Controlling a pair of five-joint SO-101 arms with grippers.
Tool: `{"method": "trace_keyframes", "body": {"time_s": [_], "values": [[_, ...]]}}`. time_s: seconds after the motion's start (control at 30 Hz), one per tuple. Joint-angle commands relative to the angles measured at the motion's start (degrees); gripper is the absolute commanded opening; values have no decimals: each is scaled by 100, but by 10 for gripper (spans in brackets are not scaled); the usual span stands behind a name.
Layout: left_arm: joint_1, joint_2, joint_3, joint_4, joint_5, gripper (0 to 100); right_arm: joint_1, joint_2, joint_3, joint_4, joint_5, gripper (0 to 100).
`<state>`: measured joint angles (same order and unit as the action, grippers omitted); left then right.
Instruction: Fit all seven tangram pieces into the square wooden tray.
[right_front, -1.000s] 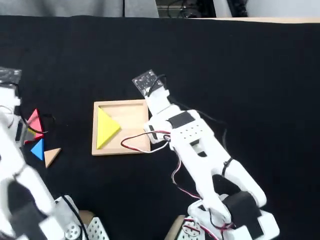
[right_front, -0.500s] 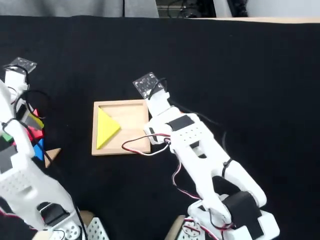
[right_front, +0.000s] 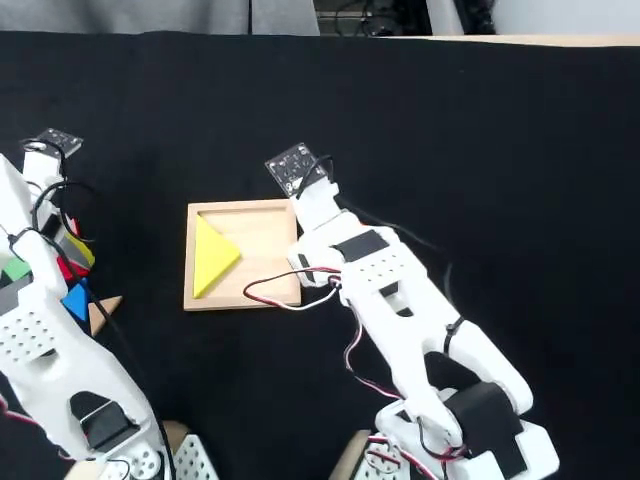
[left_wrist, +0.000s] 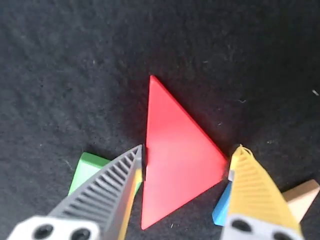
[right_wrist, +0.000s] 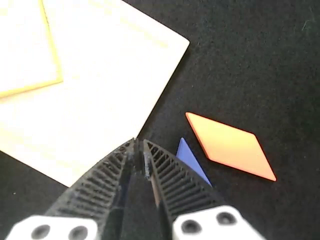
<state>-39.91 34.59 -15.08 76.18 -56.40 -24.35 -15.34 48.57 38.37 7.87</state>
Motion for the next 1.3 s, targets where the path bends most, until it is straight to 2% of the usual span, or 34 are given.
{"method": "trace_keyframes", "body": {"time_s": [0.0, 0.33, 0.73, 0.87, 0.93, 1.07, 1.27], "values": [[75, -105, 13, 44, 9, 279, -88, 22, 57, -176, 308, 12], [-119, -97, 66, 62, -53, 278, -246, 22, 75, -176, 492, 12], [92, 571, 40, 44, -44, 274, -246, 22, 84, -176, 492, 12], [75, 299, 57, 79, -44, 175, -246, 22, 84, -176, 492, 14], [92, 35, 57, 387, -44, 130, -246, 22, 84, -176, 492, 14], [224, -360, 57, 932, -44, 98, -246, 22, 84, -176, 492, 14], [242, -484, 57, 1081, -44, 32, -246, 22, 84, -176, 492, 13]]}}
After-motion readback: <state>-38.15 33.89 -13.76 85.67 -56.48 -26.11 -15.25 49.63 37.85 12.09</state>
